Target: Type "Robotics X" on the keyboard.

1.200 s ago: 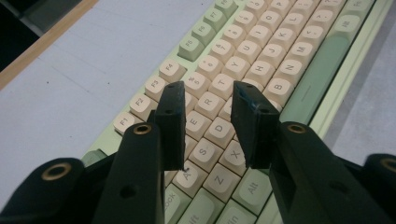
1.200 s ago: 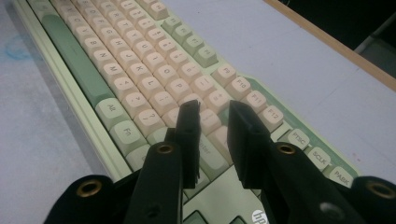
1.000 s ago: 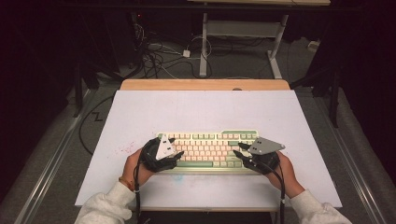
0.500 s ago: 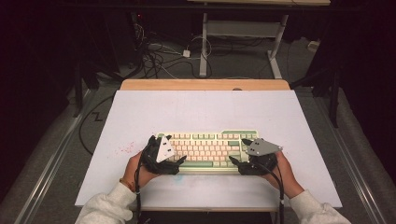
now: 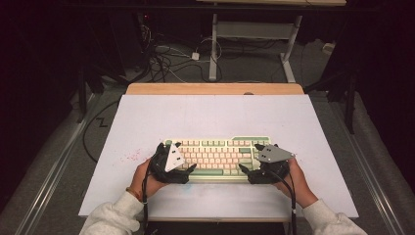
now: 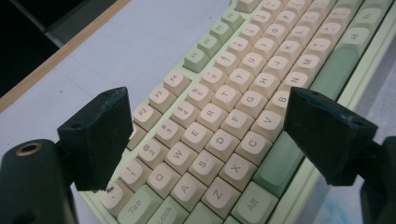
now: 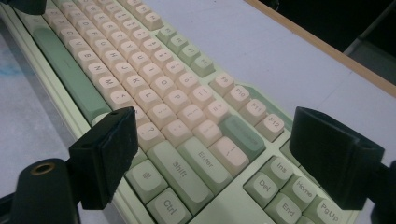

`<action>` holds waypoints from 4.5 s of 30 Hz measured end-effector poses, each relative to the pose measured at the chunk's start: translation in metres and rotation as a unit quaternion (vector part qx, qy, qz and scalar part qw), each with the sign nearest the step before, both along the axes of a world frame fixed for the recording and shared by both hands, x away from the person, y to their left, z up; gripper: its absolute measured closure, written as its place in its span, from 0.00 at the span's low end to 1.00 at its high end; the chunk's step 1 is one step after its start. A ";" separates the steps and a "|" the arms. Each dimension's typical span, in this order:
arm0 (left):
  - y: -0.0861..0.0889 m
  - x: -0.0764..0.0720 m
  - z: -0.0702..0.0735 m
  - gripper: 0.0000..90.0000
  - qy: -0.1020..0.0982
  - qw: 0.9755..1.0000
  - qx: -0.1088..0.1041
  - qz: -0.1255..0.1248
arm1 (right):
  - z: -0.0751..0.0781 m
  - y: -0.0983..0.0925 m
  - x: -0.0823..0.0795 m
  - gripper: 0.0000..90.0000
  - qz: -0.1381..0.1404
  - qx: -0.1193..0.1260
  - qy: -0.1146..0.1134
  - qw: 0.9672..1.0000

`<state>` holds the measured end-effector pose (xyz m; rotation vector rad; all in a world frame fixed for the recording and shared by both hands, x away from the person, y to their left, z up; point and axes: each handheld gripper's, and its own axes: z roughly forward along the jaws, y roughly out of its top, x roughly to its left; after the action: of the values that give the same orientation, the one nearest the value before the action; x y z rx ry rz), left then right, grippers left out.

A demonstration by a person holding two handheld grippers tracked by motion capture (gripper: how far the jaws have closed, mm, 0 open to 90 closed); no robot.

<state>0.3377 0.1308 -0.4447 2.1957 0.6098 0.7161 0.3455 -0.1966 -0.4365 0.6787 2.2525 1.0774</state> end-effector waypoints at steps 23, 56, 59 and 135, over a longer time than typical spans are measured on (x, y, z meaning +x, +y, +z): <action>0.011 -0.020 0.011 0.17 -0.047 0.999 -0.002 -0.013 | 0.014 -0.001 -0.015 0.19 -0.002 -0.005 -0.028 1.000; 0.037 -0.042 0.012 0.17 -0.068 0.998 -0.006 -0.004 | 0.023 -0.031 -0.035 0.19 -0.026 0.002 -0.055 0.998; 0.039 -0.043 0.011 0.17 -0.067 0.998 -0.006 -0.005 | 0.023 -0.033 -0.036 0.19 -0.026 -0.001 -0.057 0.998; 0.095 -0.065 -0.029 0.16 -0.039 0.996 -0.002 0.079 | -0.013 -0.093 -0.068 0.18 -0.121 0.018 -0.092 0.988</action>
<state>0.2727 0.2259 -0.4733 2.1218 0.7491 0.8778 0.2774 -0.2892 -0.4497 0.8091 1.9423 1.0177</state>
